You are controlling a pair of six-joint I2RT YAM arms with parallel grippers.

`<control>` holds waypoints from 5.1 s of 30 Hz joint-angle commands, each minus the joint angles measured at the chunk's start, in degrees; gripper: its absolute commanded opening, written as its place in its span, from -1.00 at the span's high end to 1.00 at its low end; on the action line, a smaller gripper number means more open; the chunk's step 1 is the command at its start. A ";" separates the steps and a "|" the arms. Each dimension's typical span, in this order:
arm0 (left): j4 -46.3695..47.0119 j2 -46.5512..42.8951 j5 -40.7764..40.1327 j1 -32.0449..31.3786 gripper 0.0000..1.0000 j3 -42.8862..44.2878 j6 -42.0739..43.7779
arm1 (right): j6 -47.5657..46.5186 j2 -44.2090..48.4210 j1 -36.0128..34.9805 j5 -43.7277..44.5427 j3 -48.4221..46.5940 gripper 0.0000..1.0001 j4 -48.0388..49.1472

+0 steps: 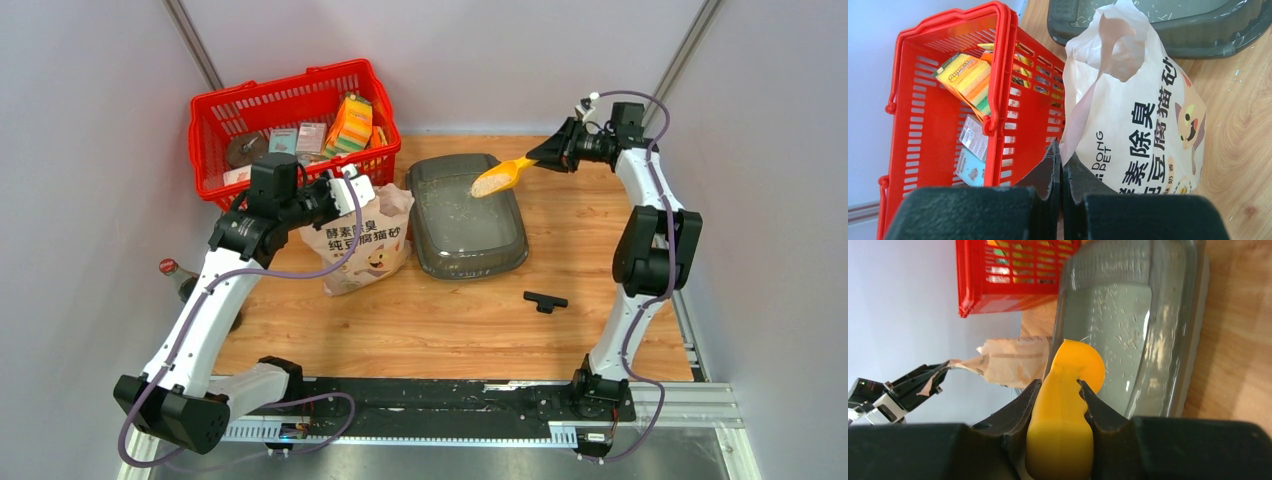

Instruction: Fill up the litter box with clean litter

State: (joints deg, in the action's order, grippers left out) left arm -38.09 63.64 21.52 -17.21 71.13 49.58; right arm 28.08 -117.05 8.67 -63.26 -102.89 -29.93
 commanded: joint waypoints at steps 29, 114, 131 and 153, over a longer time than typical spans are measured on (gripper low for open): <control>5.48 -2.64 4.32 -0.28 1.00 1.11 -1.76 | -36.56 5.43 -12.08 28.25 -16.99 1.00 -20.08; 15.41 -6.16 7.31 -0.28 1.00 -0.73 -29.20 | -5.58 -7.66 -48.22 20.75 -8.55 1.00 -8.04; 10.49 -3.26 5.46 -0.28 1.00 4.71 -18.48 | 8.46 -6.35 -38.64 2.98 -5.32 1.00 4.43; 7.50 -1.84 6.26 -0.37 1.00 11.49 -8.10 | 18.51 0.07 -28.53 2.09 -2.22 1.00 8.31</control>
State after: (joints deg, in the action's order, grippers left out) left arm -42.33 67.85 24.97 -17.28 78.39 38.39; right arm 44.42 -119.09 -21.52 -60.12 -103.53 -21.41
